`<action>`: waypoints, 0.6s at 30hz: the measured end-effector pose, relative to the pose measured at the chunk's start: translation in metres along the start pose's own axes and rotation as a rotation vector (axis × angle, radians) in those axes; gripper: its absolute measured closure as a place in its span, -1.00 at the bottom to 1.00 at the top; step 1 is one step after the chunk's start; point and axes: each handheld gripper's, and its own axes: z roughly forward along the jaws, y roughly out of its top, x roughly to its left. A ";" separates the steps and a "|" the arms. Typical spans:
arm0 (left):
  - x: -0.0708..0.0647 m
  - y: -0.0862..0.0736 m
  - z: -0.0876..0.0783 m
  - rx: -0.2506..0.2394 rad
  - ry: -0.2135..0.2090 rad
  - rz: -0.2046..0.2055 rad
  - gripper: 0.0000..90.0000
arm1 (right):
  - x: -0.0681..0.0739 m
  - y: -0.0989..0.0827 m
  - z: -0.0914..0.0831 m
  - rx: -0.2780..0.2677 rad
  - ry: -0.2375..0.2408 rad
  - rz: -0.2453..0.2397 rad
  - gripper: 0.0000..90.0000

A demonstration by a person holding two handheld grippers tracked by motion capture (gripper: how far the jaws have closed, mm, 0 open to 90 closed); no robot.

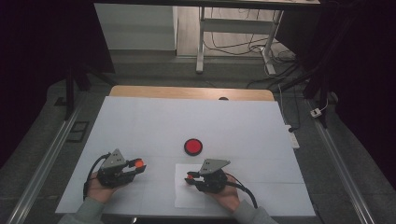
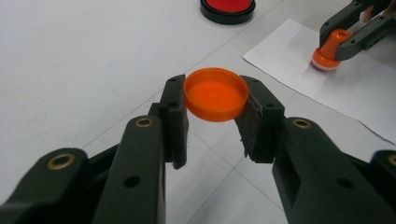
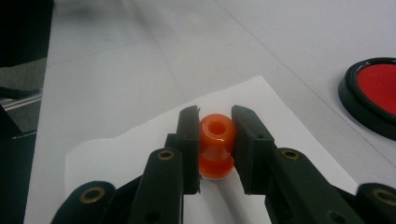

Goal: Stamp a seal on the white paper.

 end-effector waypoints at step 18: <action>0.000 0.000 -0.001 -0.005 0.002 -0.001 0.43 | 0.003 -0.002 0.003 0.015 -0.013 -0.026 0.60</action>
